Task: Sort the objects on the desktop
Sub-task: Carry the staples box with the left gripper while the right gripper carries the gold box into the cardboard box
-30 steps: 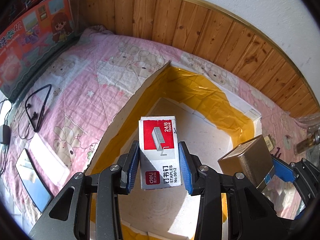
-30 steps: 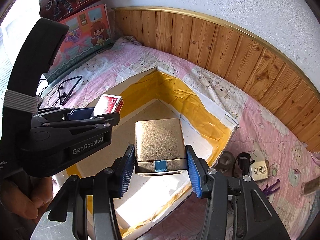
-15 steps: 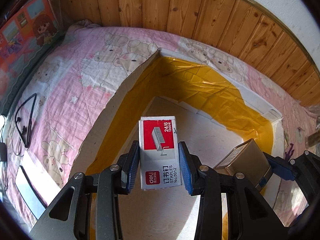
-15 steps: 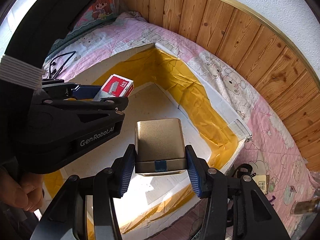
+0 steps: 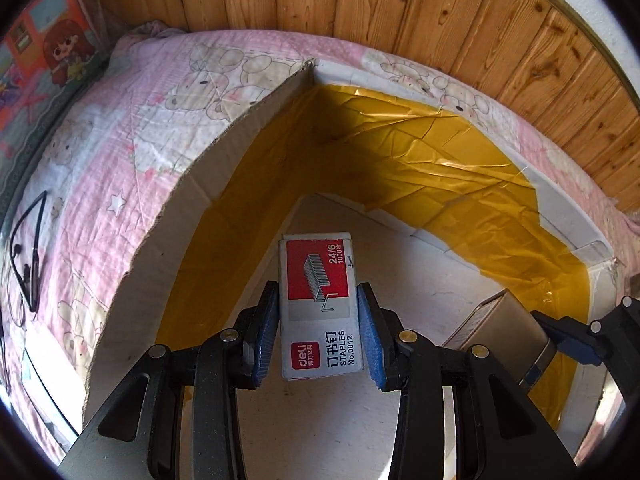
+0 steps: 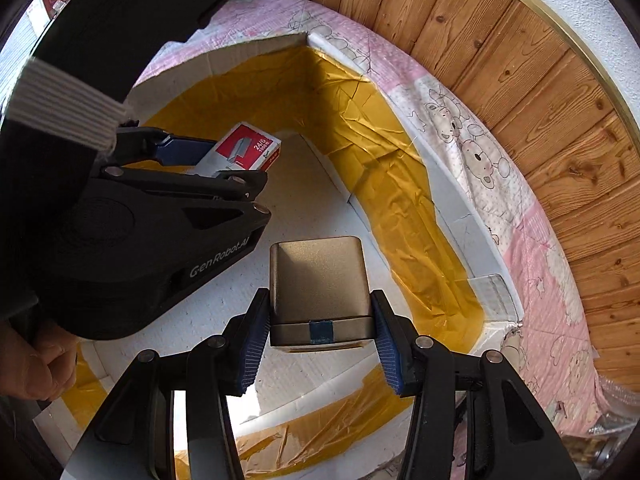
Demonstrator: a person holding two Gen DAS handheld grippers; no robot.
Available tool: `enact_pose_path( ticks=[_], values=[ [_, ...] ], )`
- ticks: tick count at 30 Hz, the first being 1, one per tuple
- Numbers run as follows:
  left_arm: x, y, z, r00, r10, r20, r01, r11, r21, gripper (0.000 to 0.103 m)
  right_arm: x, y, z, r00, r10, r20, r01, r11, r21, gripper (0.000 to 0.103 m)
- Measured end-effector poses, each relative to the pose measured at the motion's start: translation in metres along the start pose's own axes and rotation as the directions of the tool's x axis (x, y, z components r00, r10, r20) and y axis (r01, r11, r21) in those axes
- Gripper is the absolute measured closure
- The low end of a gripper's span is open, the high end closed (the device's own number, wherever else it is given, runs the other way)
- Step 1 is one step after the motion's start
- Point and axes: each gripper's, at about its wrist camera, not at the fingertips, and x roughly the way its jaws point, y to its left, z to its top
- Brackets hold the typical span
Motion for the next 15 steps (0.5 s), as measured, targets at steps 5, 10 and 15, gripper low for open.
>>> enact_pose_path(
  ticks=[5,10,15],
  values=[
    [0.011,-0.002,0.001,1.0,0.024,-0.019,-0.024,1.0,0.01,0.063,0.013,-0.001,0.004,0.998,-0.022,-0.052,0.02,0.999,-0.041,0.053],
    [0.015,-0.005,0.003,0.999,0.043,-0.011,-0.042,0.999,0.017,0.061,0.017,-0.005,0.004,0.997,-0.037,-0.073,0.033,0.998,-0.046,0.052],
    [0.014,-0.008,0.003,0.998,0.056,-0.011,-0.056,0.998,0.029,0.06,0.015,-0.004,0.0,0.997,-0.046,-0.066,0.044,0.998,-0.044,0.052]
  ],
)
